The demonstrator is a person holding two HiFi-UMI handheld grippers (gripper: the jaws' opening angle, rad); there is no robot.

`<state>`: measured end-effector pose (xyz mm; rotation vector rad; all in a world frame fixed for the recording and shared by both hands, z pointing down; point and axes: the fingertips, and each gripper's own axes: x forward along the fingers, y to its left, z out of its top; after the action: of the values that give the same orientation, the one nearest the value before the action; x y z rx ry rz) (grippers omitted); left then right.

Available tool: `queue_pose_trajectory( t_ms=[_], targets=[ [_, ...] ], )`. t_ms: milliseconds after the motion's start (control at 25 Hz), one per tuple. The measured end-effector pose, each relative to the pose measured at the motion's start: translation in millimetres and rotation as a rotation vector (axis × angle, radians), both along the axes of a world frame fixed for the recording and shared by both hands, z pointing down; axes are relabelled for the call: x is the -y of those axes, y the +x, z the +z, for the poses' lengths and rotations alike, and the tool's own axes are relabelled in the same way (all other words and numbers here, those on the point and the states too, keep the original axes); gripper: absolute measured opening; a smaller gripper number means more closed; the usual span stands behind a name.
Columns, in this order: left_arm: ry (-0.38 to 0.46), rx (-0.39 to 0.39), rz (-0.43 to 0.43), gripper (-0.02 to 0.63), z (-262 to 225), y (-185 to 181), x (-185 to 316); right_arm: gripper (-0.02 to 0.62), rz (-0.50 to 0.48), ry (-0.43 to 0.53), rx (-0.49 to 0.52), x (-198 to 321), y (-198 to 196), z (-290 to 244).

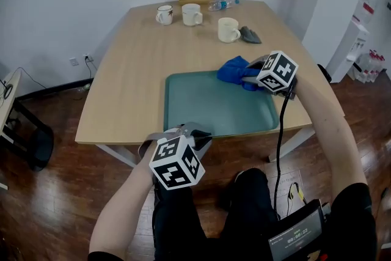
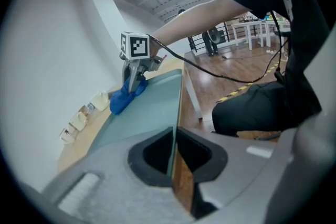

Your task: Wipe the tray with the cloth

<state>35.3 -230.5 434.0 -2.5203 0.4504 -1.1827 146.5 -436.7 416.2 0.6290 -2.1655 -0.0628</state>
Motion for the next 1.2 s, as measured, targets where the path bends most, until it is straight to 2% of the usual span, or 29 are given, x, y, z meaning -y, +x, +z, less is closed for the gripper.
queue_pose_trajectory(
  t_ms=[120,280,600,840,1040,1200],
  targets=[
    [-0.005,-0.001,-0.001,0.028,2.0,-1.7,0.2,0.108,0.019,-0.019,0.041,0.0,1.2,0.0],
    [-0.010,0.002,-0.009,0.028,3.0,-2.9,1.5,0.107,-0.031,-0.037,0.011,-23.6,-6.8,2.6],
    [-0.016,0.012,-0.028,0.029,7.5,-2.5,4.7,0.107,-0.142,-0.115,0.058,-107.2,-13.0,4.5],
    [-0.030,0.016,-0.044,0.029,9.1,-2.6,6.3,0.107,-0.212,-0.163,0.045,-159.7,-12.8,6.1],
    [-0.032,0.024,-0.056,0.031,10.5,-0.6,5.5,0.107,-0.220,-0.156,0.017,-167.3,-11.0,8.8],
    [-0.027,0.011,-0.065,0.034,8.5,1.7,5.6,0.107,-0.193,-0.127,0.043,-162.3,-8.8,3.6]
  ],
)
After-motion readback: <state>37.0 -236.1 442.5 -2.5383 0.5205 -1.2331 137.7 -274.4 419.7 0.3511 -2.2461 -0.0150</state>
